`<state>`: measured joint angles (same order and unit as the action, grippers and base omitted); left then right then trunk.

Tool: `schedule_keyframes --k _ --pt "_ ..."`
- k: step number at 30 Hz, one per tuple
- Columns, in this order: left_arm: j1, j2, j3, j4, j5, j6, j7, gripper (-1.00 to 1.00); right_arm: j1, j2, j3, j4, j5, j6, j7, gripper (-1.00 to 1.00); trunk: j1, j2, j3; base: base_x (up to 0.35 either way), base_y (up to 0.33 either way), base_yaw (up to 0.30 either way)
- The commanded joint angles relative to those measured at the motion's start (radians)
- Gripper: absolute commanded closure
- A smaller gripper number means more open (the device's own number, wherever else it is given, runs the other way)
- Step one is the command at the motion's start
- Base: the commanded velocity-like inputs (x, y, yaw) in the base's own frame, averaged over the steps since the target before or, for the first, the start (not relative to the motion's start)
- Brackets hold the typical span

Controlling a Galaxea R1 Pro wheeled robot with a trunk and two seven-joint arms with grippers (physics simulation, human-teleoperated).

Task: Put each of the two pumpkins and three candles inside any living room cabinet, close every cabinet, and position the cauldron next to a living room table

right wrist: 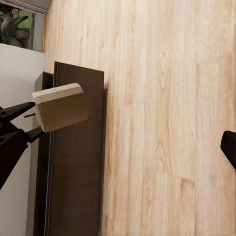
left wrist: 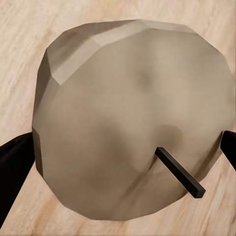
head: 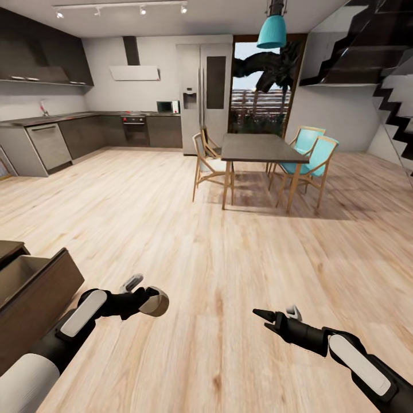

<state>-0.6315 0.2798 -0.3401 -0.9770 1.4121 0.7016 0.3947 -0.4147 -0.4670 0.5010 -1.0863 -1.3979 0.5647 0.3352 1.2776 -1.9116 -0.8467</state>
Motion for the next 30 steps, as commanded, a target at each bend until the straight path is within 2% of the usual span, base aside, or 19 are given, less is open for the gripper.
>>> schedule_keyframes --k 1,30 --pt "-0.001 0.001 -0.003 -0.002 0.013 -0.002 0.010 1.00 -0.001 -0.001 0.002 0.000 -0.004 0.001 0.002 -1.00 0.000 0.000 -0.001 0.304 -0.099 0.000" --pt "-0.001 0.001 -0.003 -0.002 0.007 -0.002 0.010 1.00 -0.001 -0.001 0.002 0.000 -0.004 0.001 0.002 -1.00 0.000 0.000 -0.001 0.302 -0.100 0.000"
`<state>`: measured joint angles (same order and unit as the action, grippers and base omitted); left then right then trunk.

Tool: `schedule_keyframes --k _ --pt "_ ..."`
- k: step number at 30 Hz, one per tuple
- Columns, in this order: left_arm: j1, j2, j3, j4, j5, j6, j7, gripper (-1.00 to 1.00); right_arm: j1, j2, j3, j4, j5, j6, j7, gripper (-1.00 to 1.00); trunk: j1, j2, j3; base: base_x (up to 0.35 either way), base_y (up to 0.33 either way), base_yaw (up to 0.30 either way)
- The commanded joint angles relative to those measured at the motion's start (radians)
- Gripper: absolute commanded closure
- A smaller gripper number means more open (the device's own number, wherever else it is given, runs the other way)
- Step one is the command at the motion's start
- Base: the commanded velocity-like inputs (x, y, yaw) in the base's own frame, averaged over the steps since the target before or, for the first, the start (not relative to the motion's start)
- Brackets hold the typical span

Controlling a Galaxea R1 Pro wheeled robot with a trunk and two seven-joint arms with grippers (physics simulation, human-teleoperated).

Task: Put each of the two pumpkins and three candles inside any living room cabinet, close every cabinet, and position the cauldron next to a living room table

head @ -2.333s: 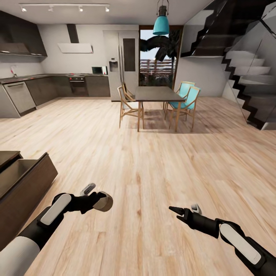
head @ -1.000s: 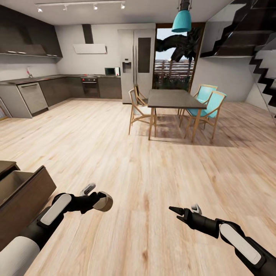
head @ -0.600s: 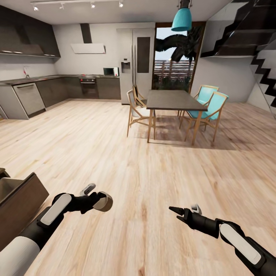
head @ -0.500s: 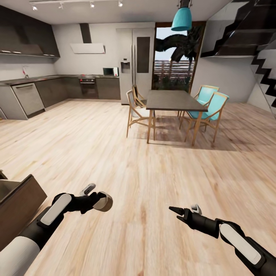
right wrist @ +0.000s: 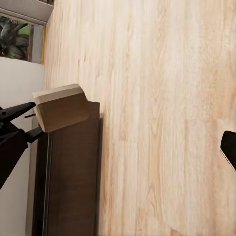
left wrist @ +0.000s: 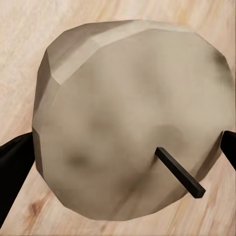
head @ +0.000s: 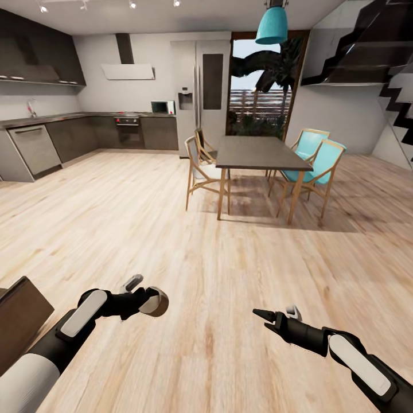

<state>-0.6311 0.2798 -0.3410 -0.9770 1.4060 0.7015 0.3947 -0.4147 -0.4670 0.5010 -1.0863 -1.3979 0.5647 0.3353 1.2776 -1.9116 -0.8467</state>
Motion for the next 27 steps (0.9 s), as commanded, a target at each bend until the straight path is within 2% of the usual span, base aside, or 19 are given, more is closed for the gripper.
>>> schedule_keyframes --k 1,8,27 --pt "-0.001 0.001 -0.003 -0.002 0.013 -0.002 0.010 1.00 -0.001 -0.001 0.002 0.000 -0.004 0.001 0.001 -1.00 0.000 0.000 -0.001 0.296 -0.103 0.000" --pt "-0.001 0.001 -0.003 -0.002 0.013 -0.002 0.010 1.00 -0.001 -0.001 0.002 -0.001 -0.004 0.001 0.001 -1.00 0.000 0.000 0.000 0.295 -0.103 0.073" --pt "-0.001 0.000 -0.003 -0.002 0.010 -0.002 0.010 1.00 -0.001 -0.001 0.002 -0.001 -0.003 0.001 0.001 -1.00 0.000 0.000 0.007 0.293 -0.104 0.274"
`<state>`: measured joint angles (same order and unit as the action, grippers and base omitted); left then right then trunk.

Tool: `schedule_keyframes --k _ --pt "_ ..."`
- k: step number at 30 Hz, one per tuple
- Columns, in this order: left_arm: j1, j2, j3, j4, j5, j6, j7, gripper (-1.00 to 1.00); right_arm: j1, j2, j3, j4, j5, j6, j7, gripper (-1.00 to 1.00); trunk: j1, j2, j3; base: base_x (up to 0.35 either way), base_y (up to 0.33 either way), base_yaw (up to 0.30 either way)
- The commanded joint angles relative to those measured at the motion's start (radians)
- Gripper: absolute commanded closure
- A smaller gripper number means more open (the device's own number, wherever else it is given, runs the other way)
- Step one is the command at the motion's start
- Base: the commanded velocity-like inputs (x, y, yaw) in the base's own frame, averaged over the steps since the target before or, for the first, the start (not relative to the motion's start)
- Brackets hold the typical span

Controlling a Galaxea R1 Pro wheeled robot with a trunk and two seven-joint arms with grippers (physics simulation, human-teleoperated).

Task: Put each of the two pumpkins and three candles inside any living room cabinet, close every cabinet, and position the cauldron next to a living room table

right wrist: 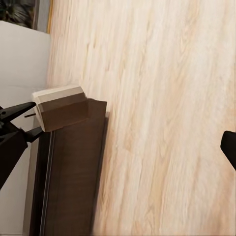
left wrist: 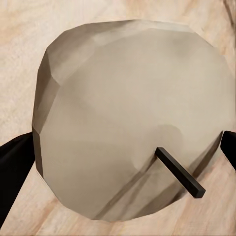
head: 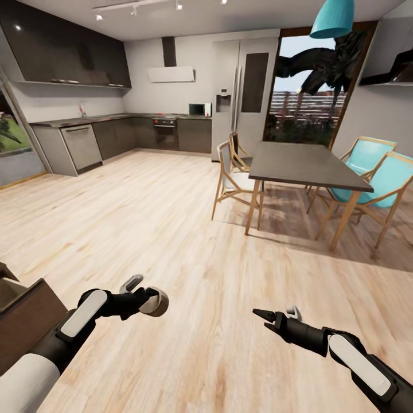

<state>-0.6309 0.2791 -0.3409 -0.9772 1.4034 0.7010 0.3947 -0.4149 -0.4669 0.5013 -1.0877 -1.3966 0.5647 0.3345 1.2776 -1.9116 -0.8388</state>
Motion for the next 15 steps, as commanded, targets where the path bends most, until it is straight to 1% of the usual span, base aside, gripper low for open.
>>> schedule_keyframes --k 1,15 --pt "-0.001 0.001 -0.003 -0.001 0.012 -0.002 0.010 1.00 -0.001 -0.001 0.002 0.000 -0.004 0.001 0.001 -1.00 0.000 0.000 -0.001 0.291 -0.105 0.280" --pt "-0.001 -0.001 -0.004 -0.001 0.011 -0.003 0.011 1.00 -0.001 -0.001 0.003 0.000 -0.004 0.001 0.001 -1.00 0.000 0.000 0.005 0.280 -0.116 0.280"
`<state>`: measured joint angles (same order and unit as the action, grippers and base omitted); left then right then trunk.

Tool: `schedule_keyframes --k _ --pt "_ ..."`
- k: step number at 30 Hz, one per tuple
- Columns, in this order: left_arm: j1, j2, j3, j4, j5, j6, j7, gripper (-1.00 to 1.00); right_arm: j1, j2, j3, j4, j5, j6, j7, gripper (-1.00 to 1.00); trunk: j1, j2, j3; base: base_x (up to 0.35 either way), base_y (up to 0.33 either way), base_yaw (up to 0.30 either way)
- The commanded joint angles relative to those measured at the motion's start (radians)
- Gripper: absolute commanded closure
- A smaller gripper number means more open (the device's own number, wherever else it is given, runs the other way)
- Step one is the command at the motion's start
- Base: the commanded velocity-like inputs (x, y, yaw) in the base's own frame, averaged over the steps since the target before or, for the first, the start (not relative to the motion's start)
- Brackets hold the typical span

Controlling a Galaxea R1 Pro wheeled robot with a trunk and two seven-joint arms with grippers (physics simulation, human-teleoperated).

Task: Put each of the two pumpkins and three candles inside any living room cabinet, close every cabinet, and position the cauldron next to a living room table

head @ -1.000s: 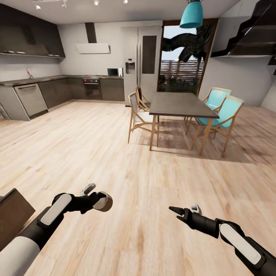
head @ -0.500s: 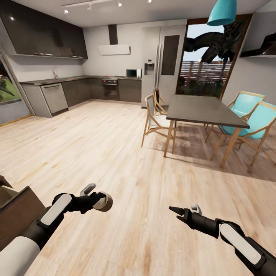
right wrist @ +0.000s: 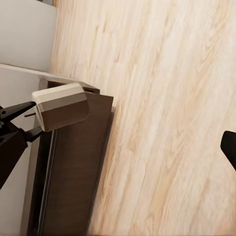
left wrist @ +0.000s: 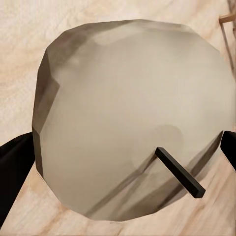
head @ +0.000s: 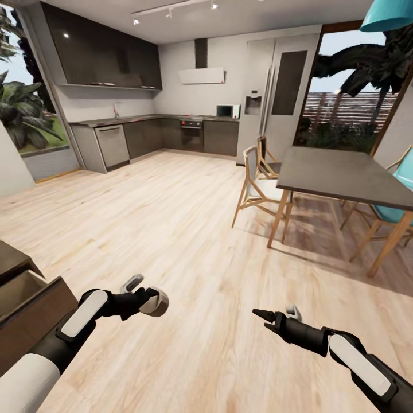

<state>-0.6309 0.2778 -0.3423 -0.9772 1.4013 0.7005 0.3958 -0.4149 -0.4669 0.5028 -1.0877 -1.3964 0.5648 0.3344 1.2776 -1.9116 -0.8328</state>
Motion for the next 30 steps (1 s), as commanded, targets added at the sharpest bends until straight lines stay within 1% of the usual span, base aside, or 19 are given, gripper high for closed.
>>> schedule_keyframes --k 1,15,20,24,27,30 --pt "-0.001 0.001 -0.003 -0.001 0.013 -0.002 0.010 1.00 -0.001 -0.001 0.002 0.000 -0.004 0.001 0.002 -1.00 0.000 0.000 -0.001 0.267 -0.150 0.280" --pt "-0.001 0.001 -0.003 -0.001 0.013 -0.002 0.010 1.00 -0.001 -0.001 0.001 0.001 -0.004 0.001 0.002 -1.00 0.000 0.000 0.005 0.254 -0.174 0.270" --pt "-0.001 0.001 -0.003 -0.001 0.013 -0.002 0.011 1.00 -0.001 -0.001 0.000 0.001 -0.004 0.000 0.002 -1.00 0.000 0.000 0.005 0.243 -0.190 0.048" --pt "-0.001 0.001 -0.003 -0.001 0.013 -0.002 0.011 1.00 -0.001 -0.001 0.003 -0.001 -0.003 -0.026 0.002 -1.00 0.000 0.000 0.005 0.236 -0.190 0.004" --pt "-0.001 0.001 -0.003 -0.001 0.013 -0.002 0.010 1.00 -0.001 -0.001 0.002 0.000 -0.003 -0.030 0.002 -1.00 0.000 0.000 0.005 0.225 -0.188 0.000" --pt "-0.001 0.002 -0.003 -0.001 0.019 -0.001 0.010 1.00 -0.001 -0.001 0.002 0.001 -0.004 -0.031 0.002 -1.00 0.000 0.000 0.005 0.103 -0.091 0.000"
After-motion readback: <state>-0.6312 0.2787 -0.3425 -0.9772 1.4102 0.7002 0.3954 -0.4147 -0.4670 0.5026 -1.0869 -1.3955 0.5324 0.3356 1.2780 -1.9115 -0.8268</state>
